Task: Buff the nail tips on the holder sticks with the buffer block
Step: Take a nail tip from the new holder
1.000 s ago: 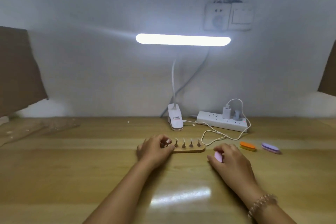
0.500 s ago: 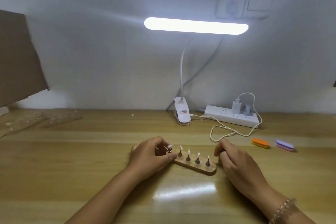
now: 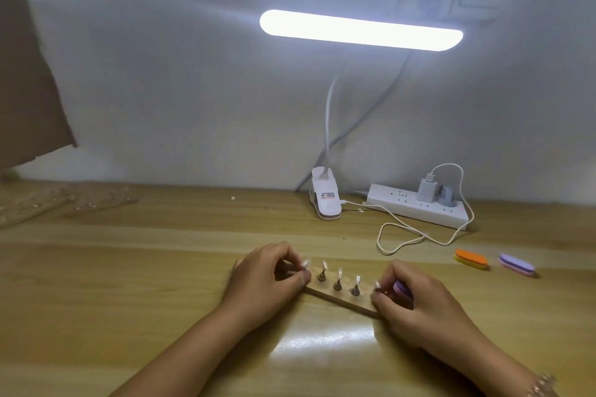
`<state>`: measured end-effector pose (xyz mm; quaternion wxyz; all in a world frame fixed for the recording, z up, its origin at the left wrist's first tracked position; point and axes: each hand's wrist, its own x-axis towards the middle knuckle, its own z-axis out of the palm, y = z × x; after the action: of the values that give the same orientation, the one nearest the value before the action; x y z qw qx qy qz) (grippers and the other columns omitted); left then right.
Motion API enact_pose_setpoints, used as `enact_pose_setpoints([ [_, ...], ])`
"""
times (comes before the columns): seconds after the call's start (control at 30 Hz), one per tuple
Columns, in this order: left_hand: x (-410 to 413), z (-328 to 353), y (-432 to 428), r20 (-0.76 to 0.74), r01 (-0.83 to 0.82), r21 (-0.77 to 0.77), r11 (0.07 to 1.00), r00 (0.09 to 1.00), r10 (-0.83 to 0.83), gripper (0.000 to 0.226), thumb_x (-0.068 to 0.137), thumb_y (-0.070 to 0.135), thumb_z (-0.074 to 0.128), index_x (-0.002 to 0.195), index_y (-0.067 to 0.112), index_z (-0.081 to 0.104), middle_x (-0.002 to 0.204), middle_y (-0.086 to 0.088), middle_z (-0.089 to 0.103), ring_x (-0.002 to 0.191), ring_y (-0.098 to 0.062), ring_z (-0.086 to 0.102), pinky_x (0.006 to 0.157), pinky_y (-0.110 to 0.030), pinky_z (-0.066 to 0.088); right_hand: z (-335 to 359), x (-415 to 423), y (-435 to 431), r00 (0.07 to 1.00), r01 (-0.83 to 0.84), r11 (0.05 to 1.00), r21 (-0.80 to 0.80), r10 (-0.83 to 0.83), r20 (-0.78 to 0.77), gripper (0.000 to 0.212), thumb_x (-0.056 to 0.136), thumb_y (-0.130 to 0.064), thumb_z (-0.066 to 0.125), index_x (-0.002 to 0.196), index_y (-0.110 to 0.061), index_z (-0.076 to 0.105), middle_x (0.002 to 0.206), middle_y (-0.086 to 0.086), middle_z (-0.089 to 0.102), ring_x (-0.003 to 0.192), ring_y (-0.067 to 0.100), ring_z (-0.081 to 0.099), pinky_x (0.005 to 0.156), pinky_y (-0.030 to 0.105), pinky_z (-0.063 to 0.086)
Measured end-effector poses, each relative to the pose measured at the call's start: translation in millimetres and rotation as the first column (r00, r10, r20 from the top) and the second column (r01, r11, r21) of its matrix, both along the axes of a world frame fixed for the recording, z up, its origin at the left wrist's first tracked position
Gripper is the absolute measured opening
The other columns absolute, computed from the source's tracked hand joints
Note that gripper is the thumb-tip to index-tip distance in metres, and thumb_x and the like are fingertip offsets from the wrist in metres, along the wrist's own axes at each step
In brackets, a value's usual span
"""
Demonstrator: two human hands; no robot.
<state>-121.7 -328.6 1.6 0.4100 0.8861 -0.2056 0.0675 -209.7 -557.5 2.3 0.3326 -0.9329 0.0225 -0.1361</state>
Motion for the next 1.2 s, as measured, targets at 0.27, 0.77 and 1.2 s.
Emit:
enact_pose_setpoints([
  [0.27,0.9,-4.2,-2.5,0.071,0.071,0.141,0.987,0.994,-0.082,0.023,0.081,0.043,0.068,0.076,0.035,0.048,0.085,0.016,0.057,0.089,-0.002,0.05,0.088,-0.032,0.039,-2.3,2.5,0.3,1.0,0.022,1.0,-0.021,-0.022,0.015,0.012,0.083,-0.032,0.068,0.08,-0.034,0.056,0.087,-0.018,0.062,0.087,0.001,0.056,0.078,0.033,0.05],
  [0.77,-3.1,1.1,-3.7,-0.016,0.223,0.031,0.974,0.975,-0.223,0.021,0.083,0.036,0.077,0.075,0.044,0.06,0.091,0.016,0.061,0.093,-0.009,0.059,0.096,-0.044,0.047,-0.4,2.6,4.3,1.0,0.013,0.996,0.087,-0.013,0.001,0.011,0.084,-0.033,0.071,0.08,-0.03,0.061,0.088,-0.014,0.065,0.089,0.002,0.059,0.086,0.038,0.051],
  [1.2,-3.5,5.8,-18.4,-0.05,0.226,0.049,0.973,0.973,-0.224,0.022,0.068,0.049,0.08,0.08,0.036,0.065,0.08,0.021,0.061,0.078,0.002,0.053,0.09,-0.035,0.046,5.0,11.1,6.7,0.994,-0.104,0.969,0.223,0.111,-0.019,0.029,0.078,-0.026,0.08,0.101,-0.036,0.064,0.108,-0.009,0.05,0.093,0.001,0.053,0.081,0.014,0.044],
])
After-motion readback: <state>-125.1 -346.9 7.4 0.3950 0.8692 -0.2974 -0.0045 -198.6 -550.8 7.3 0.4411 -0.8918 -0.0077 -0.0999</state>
